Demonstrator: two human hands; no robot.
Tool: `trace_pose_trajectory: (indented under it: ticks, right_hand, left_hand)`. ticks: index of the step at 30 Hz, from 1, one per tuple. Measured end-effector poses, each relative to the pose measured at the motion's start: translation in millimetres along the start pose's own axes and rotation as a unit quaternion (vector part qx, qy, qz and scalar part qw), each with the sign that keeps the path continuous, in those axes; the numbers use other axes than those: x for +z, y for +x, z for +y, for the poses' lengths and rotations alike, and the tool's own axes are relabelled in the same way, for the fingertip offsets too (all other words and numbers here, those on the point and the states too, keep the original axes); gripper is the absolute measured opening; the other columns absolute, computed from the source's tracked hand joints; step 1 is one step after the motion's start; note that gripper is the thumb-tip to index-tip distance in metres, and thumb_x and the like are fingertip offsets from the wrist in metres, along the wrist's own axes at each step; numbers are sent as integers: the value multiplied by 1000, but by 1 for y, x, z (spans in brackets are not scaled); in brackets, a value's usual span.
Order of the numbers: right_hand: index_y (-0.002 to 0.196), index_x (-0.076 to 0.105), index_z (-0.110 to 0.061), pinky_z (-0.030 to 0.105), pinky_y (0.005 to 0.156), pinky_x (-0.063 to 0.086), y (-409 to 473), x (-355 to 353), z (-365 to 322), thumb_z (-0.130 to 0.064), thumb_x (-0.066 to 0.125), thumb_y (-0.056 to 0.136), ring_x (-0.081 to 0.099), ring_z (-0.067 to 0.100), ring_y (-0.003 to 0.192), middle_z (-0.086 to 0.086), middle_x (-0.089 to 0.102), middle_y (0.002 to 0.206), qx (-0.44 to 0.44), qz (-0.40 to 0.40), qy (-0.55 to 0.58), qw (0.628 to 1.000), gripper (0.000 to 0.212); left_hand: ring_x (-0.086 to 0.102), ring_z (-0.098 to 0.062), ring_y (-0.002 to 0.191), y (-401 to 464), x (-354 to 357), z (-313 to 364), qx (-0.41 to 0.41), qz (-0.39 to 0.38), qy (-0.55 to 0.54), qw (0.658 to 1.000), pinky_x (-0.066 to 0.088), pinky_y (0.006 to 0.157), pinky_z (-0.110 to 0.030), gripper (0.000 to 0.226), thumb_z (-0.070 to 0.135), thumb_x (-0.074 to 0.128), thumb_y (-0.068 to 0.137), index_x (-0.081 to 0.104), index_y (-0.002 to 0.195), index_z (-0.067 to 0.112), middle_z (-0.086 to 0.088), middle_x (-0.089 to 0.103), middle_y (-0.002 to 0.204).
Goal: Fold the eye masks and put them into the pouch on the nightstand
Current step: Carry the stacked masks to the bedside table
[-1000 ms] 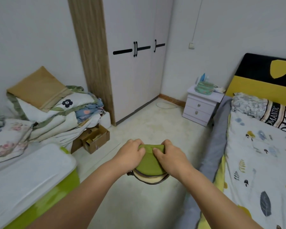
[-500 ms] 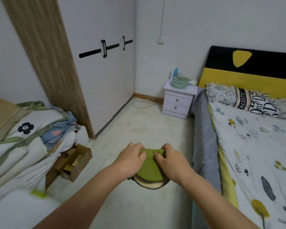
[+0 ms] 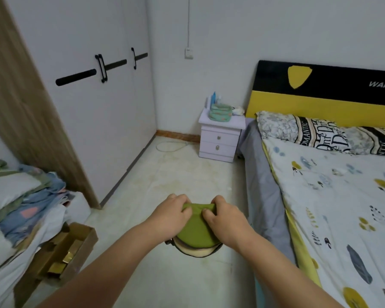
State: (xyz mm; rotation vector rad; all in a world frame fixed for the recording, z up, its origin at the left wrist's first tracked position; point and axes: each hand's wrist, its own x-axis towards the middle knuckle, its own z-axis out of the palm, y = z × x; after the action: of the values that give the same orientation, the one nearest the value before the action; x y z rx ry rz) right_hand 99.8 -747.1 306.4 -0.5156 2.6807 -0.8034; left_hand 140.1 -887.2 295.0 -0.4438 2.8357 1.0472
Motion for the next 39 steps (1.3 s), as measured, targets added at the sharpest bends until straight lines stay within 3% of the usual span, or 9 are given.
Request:
trace_pose_trajectory:
  ticks: [6,11,22,28,32,39]
  right_hand:
    - [105,46,-9,35,75,44,84,-40,10,-31,41,89,58,35,95,17,63,102,3,3,2,1000,28]
    - [104,46,-9,36,73,43,145,-58,9,-31,41,89,57,34,93,9,54,88,8,2,10,1000,27]
    - [106,47,-11,38,80,46,298,-73,-17,-32,41,90,57,32,95,11,59,96,38,38,15,998,28]
    - [105,47,-11,34,75,43,381,-83,-37,-33,42,90,56,29,90,7,54,90,67,57,20,996,27]
    - [105,46,-11,31,71,38,429,-88,-37,-33,43,90,49,26,83,13,61,101,83,72,26,994,27]
    - [105,46,-11,34,72,40,524,-105,-22,-32,43,90,57,33,96,15,63,104,89,71,24,993,26]
  left_hand:
    - [52,-25,105,90,-12,28,9,1,1,1000,41,92,-34,26,25,39,90,54,109,17,-10,50,117]
    - [52,-25,104,154,-24,36,8,2,-3,1000,42,90,-34,26,25,39,89,54,109,17,-10,50,116]
    - [52,-24,103,316,-75,22,56,-20,2,998,42,88,-32,26,27,39,90,54,109,18,-8,49,115]
    - [52,-24,106,404,-107,16,90,-42,21,995,41,89,-32,28,26,39,90,53,112,17,-9,49,118]
    - [52,-26,106,458,-116,19,103,-54,34,993,39,88,-31,28,25,40,89,54,112,17,-10,50,118]
    - [51,-23,106,555,-118,27,112,-65,37,991,36,84,-27,27,24,40,90,54,112,16,-9,50,118]
